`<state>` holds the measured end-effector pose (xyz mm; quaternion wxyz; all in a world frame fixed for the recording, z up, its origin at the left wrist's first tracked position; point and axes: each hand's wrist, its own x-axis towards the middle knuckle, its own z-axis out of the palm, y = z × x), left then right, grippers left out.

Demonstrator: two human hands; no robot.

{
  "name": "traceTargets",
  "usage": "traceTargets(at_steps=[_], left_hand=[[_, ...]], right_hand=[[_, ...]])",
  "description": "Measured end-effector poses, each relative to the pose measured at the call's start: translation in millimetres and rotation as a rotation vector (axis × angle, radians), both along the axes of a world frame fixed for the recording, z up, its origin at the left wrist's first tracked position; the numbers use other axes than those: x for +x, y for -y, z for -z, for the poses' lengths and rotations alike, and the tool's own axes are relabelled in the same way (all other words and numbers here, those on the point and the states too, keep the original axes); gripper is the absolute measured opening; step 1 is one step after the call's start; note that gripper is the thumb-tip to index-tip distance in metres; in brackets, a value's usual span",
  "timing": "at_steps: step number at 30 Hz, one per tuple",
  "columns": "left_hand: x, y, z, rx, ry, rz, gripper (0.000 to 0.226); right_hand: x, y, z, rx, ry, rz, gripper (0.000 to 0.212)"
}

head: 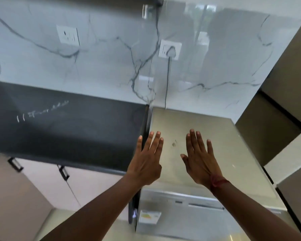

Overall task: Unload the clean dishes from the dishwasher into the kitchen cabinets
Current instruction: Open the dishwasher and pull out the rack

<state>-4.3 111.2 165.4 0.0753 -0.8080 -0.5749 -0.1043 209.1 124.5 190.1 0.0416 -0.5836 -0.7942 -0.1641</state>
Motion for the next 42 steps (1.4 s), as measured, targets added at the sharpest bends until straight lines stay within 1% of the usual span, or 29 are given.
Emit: traceTargets(at_steps=[4,6,8,13,16,21,24,27,31,35,42], left_hand=[[9,-49,-61,0.097,0.015,0.02,0.083],[12,-71,-81,0.122,0.039,0.03,0.085],[15,-92,-89,0.146,0.039,0.02,0.087],[10,-157,-98,0.084,0.012,-0.041,0.09],[-4,-208,-118,0.038,-0.036,-0.1,0.09],[-28,-280,-151,0.101,-0.036,-0.187,0.092],[-34,-303,-155,0.11,-0.017,-0.23,0.093],[-39,-327,-155,0.159,-0.035,-0.211,0.093],[-45,-358,-152,0.173,0.002,-0.165,0.091],[-49,-382,-148,0.199,0.037,-0.112,0.091],[-55,-421,-142,0.205,0.034,-0.087,0.09]], right_hand=[[2,-49,-43,0.07,-0.025,0.024,0.07],[-1,-77,-56,0.074,-0.051,0.016,0.07],[-5,-110,-62,0.083,-0.079,0.015,0.071],[-28,-202,-67,0.039,-0.131,-0.041,0.075],[-50,-255,-80,-0.045,-0.205,-0.06,0.075],[-85,-333,-110,0.0,-0.229,-0.133,0.072],[-105,-366,-123,-0.017,-0.265,-0.151,0.072],[-118,-393,-131,-0.003,-0.232,-0.146,0.084],[-130,-418,-146,-0.005,-0.201,-0.083,0.096],[-137,-444,-154,0.003,-0.218,-0.03,0.097],[-143,-488,-158,-0.002,-0.34,0.047,0.102]])
